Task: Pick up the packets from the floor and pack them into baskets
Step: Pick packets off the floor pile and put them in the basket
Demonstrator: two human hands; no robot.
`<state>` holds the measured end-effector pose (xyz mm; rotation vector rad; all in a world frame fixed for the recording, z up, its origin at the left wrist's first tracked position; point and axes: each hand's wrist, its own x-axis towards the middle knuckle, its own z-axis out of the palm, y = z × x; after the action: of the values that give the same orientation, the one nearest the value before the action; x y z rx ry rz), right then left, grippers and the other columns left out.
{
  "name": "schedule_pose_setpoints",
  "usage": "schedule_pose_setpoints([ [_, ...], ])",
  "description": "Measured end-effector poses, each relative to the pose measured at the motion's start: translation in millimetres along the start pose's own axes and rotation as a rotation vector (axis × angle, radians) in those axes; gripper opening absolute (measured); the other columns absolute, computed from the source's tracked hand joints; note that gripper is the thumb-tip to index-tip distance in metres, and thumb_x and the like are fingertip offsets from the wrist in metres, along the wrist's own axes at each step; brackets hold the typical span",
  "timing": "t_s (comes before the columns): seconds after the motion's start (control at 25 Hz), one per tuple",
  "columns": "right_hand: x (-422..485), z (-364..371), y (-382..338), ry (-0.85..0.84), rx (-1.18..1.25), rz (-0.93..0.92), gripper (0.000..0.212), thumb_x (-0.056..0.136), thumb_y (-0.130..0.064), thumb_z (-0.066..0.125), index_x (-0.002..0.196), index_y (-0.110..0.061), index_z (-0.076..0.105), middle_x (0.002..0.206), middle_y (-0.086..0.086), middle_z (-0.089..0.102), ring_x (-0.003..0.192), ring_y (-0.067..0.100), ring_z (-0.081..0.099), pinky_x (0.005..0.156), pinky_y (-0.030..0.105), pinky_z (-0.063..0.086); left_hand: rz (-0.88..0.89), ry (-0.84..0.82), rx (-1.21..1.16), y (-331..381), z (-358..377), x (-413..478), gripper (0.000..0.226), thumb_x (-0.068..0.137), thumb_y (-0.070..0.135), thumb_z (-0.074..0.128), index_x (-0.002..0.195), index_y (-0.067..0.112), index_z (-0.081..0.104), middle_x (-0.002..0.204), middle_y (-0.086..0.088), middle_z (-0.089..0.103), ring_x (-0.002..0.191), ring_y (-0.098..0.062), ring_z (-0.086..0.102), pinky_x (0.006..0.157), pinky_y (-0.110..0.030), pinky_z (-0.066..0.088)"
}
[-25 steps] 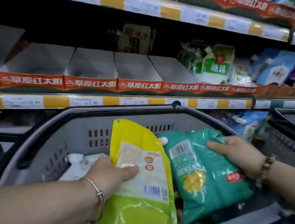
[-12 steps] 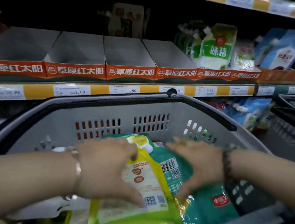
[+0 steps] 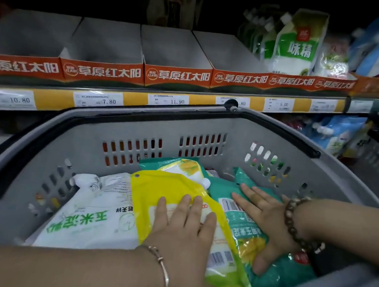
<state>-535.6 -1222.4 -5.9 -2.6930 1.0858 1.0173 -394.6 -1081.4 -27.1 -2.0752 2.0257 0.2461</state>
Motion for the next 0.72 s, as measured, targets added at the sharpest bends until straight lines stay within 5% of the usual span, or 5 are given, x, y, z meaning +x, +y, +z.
schedule_pose_setpoints([
  [0.36, 0, 0, -3, -0.002, -0.027, 0.018, 0.137, 0.058, -0.072, 0.069, 0.143, -0.026, -0.028, 0.154, 0.006, -0.026, 0.145, 0.025, -0.009, 0.119, 0.043, 0.007, 0.077, 0.003, -0.063, -5, -10, 1, 0.099, 0.078, 0.077, 0.039, 0.15, 0.024, -0.005, 0.156, -0.006, -0.019, 0.143, -0.027, -0.019, 0.111, -0.059, -0.014],
  [0.56, -8, -44, -17, 0.14, 0.042, -0.018, 0.095, 0.081, -0.057, 0.061, 0.151, -0.022, 0.008, 0.156, 0.004, 0.02, 0.14, 0.02, 0.026, 0.114, 0.03, 0.025, 0.149, 0.164, -0.158, -45, -34, -11, 0.057, 0.088, 0.048, 0.051, 0.138, 0.024, 0.038, 0.143, -0.002, 0.038, 0.132, -0.024, 0.036, 0.108, -0.035, 0.03],
  [0.72, -13, -84, -64, 0.392, 0.052, -0.104, 0.076, 0.087, -0.054, 0.055, 0.148, -0.024, 0.021, 0.151, 0.0, 0.032, 0.135, 0.018, 0.035, 0.109, 0.031, 0.032, 0.071, 0.342, -0.221, -95, -43, -47, 0.051, 0.088, 0.044, 0.051, 0.136, 0.028, 0.041, 0.14, 0.003, 0.044, 0.129, -0.018, 0.041, 0.105, -0.031, 0.035],
])
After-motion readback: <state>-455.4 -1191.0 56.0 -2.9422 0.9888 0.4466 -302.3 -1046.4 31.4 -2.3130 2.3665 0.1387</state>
